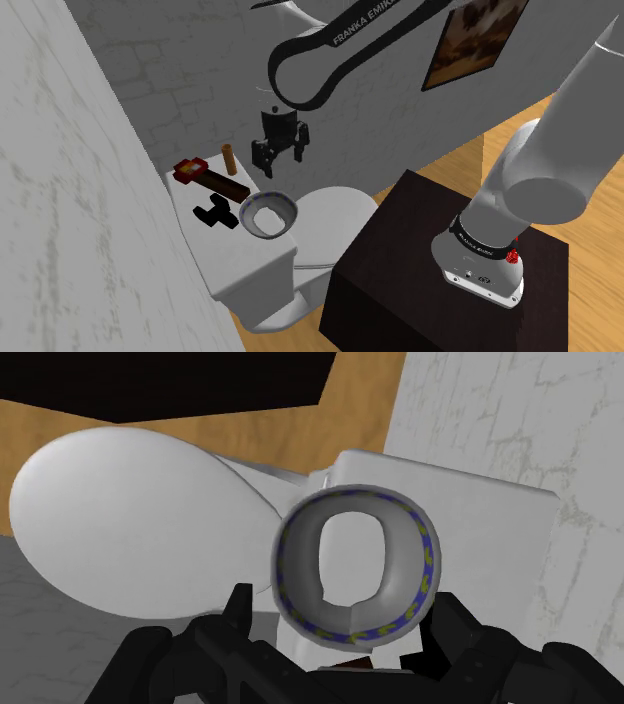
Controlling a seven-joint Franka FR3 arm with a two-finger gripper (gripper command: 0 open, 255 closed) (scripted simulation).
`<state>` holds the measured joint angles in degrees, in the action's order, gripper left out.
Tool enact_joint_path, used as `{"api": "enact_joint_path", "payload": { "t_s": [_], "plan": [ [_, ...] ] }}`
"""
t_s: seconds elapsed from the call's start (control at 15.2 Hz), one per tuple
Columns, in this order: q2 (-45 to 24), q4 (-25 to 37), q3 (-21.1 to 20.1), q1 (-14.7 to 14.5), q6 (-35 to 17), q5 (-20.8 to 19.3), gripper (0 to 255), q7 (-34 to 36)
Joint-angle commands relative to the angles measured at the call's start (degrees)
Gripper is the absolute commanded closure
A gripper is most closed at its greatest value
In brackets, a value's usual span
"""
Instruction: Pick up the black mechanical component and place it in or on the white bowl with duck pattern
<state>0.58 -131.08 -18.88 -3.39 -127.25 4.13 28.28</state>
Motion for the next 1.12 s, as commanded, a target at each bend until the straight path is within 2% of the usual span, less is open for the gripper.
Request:
{"api": "enact_joint_path", "payload": {
  "t_s": [0.0,0.53,1.06],
  "plan": [
    [-4.5,2.5,-0.5,-0.4,-2.1,-2.0,0,2.4],
    [-22.8,17.0,0.7,-5.1,-6.1,-10.5,0,11.8],
    [-41.1,37.3,3.9,-11.4,-4.8,-15.6,0,17.1]
  ]
}}
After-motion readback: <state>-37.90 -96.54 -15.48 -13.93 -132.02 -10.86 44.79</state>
